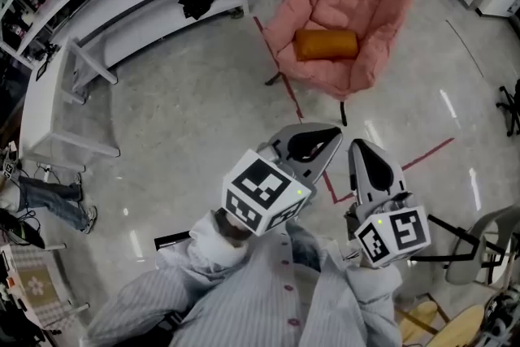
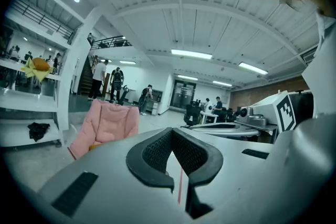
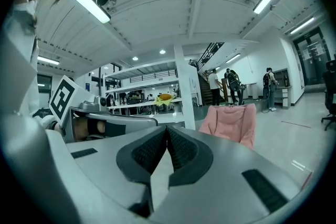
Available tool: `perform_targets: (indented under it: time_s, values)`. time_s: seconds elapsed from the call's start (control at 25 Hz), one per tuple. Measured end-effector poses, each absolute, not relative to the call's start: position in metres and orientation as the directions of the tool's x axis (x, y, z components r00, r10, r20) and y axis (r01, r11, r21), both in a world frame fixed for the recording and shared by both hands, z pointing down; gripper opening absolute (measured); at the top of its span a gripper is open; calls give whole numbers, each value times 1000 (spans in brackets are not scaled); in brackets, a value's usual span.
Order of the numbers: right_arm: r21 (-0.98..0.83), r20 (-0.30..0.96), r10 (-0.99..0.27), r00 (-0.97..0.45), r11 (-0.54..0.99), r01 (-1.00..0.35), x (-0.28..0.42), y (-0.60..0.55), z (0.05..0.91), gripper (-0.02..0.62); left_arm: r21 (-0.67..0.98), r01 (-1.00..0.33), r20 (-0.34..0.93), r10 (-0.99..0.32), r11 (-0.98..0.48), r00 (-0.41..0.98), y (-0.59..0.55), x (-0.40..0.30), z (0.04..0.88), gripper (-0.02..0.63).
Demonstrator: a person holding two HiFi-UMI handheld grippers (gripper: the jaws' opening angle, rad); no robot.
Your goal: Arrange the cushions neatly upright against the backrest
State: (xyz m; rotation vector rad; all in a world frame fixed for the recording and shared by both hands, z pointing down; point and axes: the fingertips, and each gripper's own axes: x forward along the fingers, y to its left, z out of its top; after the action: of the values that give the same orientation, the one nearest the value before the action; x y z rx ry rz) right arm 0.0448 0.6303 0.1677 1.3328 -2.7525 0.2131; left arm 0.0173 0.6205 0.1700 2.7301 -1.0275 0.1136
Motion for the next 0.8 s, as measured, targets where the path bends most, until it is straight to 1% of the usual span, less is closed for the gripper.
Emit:
perform_targets:
  time_s: [0.4, 0.8]
  values:
    - [-116, 129, -773, -621, 610, -784, 50, 584, 177, 14, 179, -669, 158, -650, -722, 744, 575, 18, 176, 9]
    - [-111, 150, -775, -614, 604, -789, 28, 474, 174, 14, 181, -669, 160, -649, -721, 743, 461, -7, 172, 9]
